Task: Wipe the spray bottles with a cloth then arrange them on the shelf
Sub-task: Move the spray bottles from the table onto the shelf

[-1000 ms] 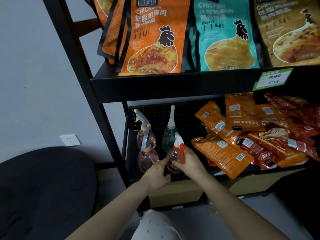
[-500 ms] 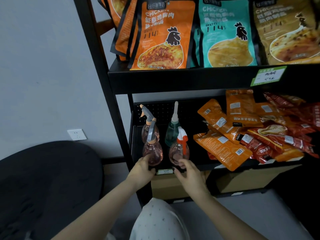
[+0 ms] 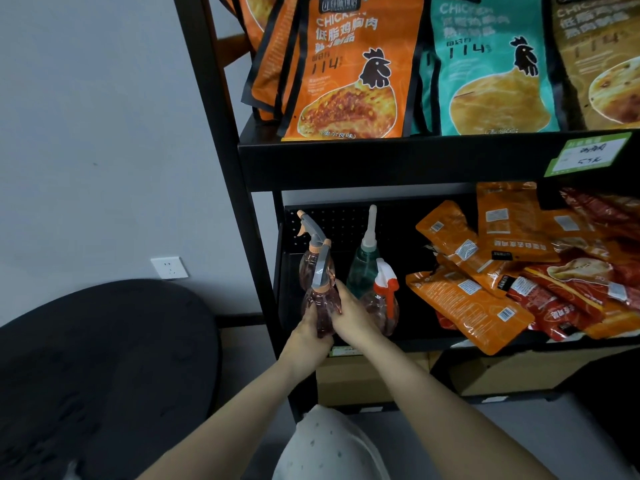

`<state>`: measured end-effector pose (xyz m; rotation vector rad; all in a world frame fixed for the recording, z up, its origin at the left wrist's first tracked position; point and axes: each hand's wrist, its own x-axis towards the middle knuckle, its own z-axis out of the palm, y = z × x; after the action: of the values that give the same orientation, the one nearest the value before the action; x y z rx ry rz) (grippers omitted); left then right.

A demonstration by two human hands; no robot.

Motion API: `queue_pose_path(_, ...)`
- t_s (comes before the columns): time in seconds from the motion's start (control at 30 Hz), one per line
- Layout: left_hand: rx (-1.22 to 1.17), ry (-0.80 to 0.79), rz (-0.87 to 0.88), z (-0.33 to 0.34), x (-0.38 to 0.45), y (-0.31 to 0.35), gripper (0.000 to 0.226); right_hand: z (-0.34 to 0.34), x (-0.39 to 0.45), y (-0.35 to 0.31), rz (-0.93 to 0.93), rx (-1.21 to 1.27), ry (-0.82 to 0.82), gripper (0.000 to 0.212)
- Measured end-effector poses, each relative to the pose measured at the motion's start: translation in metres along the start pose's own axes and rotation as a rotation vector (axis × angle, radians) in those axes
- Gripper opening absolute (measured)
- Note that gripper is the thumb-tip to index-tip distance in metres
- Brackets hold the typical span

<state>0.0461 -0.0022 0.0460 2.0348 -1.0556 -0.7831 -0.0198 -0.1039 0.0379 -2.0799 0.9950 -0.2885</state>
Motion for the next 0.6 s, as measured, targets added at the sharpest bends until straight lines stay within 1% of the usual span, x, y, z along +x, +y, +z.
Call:
queue_pose_path(0.07,-0.014,0.001,-0.022,0.000,0.004,0.001,0.071,0.005,0.001,0.004,0.002,0.006,-0.009,0.064)
queue_pose_path(0.2,-0.033,0.013,-0.036,-0.004,0.011,-0.002,0.076,0.009,-0.022,0.009,-0.069,0.081,0.027,0.065)
queue_pose_path(0.27,-0.040,0.016,-0.039,-0.008,0.017,-0.005,0.076,0.014,-0.036,0.012,-0.094,0.066,0.043,0.066)
queue_pose_path(0.37,-0.049,0.009,-0.059,-0.014,0.024,-0.006,0.075,0.018,-0.050,0.016,-0.094,0.052,0.063,0.063)
queue_pose_path(0.47,-0.077,0.044,-0.066,-0.010,0.019,-0.006,0.073,0.010,-0.044,0.013,-0.069,0.057,0.080,0.062)
queue_pose_path(0.53,-0.094,0.073,-0.050,-0.002,0.012,-0.009,0.077,0.003,-0.032,0.009,-0.026,0.060,0.063,0.063)
queue_pose_path(0.6,-0.110,0.066,-0.022,0.006,0.005,-0.012,0.079,-0.001,-0.020,0.006,-0.001,0.057,0.030,0.066)
